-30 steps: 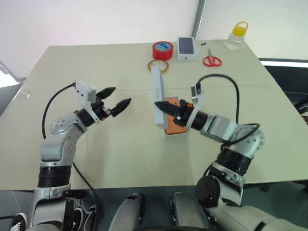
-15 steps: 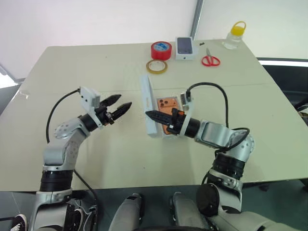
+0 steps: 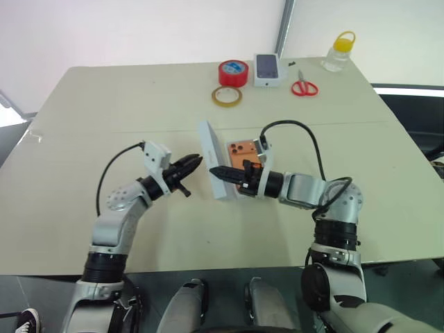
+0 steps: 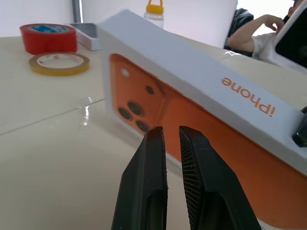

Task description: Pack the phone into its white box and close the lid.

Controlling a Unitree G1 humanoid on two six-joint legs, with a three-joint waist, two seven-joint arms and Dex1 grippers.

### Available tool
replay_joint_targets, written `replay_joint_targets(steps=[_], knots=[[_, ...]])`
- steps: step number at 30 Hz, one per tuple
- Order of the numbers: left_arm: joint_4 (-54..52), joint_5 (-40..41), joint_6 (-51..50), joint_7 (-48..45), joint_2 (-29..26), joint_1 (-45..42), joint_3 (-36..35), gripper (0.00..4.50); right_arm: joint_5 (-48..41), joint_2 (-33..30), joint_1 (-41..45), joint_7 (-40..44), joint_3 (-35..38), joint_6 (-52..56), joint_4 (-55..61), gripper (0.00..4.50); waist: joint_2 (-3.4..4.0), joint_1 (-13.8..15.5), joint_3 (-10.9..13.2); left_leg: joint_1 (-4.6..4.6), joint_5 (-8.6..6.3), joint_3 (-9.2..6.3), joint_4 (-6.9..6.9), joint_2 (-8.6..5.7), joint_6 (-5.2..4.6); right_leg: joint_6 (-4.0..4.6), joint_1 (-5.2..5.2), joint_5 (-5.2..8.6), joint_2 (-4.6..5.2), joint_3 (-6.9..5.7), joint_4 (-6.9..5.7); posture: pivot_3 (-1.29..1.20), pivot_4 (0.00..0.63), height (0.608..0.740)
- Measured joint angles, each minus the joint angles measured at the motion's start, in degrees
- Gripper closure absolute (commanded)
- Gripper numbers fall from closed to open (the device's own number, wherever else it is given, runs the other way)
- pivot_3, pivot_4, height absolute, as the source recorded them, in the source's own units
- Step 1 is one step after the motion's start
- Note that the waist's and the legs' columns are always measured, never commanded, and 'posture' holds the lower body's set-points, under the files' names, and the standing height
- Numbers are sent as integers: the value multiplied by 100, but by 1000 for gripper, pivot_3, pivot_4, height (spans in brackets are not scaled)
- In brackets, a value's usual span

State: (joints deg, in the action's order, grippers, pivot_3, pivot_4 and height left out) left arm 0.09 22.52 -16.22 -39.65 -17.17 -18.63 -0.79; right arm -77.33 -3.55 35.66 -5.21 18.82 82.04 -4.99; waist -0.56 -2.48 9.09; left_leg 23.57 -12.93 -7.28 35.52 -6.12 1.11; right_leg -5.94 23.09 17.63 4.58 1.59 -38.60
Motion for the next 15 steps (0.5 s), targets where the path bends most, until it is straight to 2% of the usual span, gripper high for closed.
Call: replay_joint_targets(steps=[6, 9, 15], knots=[[619, -322, 266, 145, 377, -376, 174, 3920, 487, -309, 279, 488, -165, -373, -370, 4500, -2, 0, -1, 0, 0, 0, 5, -1, -1, -1, -4, 0, 0, -3, 0, 0, 150, 740], [715, -369, 320, 143, 455, -441, 183, 3988, 689, -426, 316, 727, -227, -465, -445, 3539, -2, 0, -1, 0, 0, -1, 5, 0, -1, -1, -3, 0, -1, -4, -1, 0, 150, 740], [935, -432, 396, 67, 565, -590, 235, 3988, 1216, -883, 322, 1138, -395, -556, -604, 396, -2, 16, -1, 2, -1, 0, 7, -3, -3, -1, -4, 0, 2, -4, 2, 0, 150, 740]])
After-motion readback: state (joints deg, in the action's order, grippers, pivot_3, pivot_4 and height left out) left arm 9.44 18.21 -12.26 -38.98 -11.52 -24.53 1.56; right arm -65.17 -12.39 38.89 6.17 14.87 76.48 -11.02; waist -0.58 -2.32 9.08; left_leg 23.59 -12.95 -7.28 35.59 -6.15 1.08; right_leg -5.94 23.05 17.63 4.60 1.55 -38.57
